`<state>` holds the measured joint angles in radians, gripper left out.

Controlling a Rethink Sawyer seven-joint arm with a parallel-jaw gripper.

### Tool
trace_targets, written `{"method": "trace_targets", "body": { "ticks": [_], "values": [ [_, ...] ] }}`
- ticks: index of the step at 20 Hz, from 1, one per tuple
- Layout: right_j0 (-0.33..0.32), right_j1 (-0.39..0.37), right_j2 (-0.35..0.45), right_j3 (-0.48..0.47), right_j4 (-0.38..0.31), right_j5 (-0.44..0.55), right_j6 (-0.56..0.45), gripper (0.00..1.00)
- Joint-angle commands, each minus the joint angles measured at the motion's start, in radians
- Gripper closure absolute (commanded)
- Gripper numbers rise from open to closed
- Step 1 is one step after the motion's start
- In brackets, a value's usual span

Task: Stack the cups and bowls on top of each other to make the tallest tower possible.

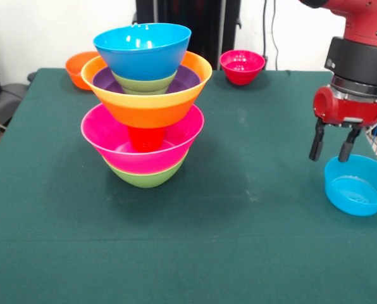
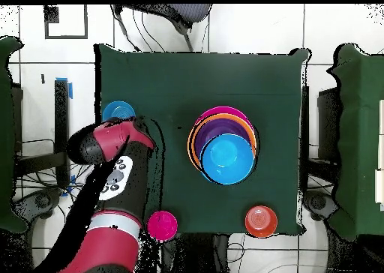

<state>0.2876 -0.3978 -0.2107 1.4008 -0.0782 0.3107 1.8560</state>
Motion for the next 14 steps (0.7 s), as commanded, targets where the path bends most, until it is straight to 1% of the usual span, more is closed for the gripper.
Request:
{"method": "trace_targets", "body": {
  "ticks": [1, 14],
  "values": [
    [-0.037, 0.068, 0.16, 0.036, -0.003, -0.036, 0.09, 0.0],
    [-0.013, 0.086, 0.117, 0.014, -0.008, -0.032, 0.113, 0.0]
  ]
}}
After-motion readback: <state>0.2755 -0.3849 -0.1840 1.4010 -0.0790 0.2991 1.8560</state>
